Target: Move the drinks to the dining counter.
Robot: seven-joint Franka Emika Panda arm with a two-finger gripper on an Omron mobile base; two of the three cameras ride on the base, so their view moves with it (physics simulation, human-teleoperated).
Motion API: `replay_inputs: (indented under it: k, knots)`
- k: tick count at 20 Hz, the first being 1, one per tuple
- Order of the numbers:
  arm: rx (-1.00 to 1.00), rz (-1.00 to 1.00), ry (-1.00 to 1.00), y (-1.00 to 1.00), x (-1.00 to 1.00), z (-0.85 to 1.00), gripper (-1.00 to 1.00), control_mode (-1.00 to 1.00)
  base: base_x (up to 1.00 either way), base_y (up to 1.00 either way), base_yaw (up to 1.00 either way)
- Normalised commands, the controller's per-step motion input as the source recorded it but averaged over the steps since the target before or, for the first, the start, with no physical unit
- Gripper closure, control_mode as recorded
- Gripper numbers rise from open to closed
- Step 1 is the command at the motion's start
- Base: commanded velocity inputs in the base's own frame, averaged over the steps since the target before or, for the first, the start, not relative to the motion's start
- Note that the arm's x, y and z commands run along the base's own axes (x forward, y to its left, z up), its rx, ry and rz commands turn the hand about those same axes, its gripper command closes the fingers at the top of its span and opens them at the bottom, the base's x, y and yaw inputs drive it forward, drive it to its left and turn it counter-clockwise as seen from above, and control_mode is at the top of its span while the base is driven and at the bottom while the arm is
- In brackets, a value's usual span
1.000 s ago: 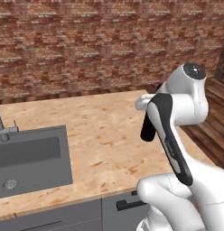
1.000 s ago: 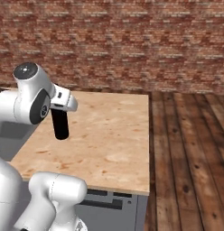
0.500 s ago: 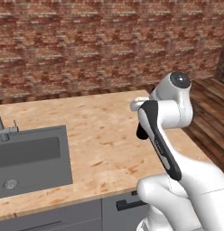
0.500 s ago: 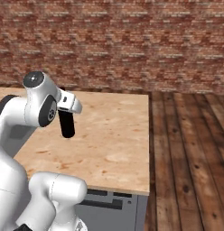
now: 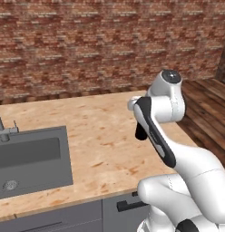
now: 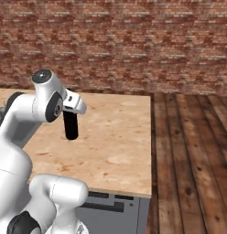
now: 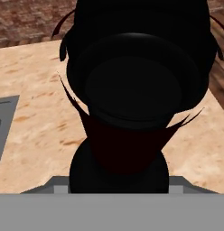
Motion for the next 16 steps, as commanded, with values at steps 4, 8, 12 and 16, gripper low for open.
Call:
replay_inputs:
  k: [4, 8, 12, 16]
  knots:
    - [0.00, 0.00, 0.00, 0.00, 0.14, -0.16, 1.00, -1.00, 0.00, 0.00, 0.00]
    - [0.00, 0.00, 0.00, 0.00, 0.10, -0.25, 1.00, -1.00, 0.00, 0.00, 0.00]
    - [0.00, 0.00, 0.00, 0.00, 0.11, -0.27, 1.00, -1.00, 0.00, 0.00, 0.00]
    - [0.00, 0.00, 0.00, 0.00, 0.12, -0.23, 1.00, -1.00, 0.00, 0.00, 0.00]
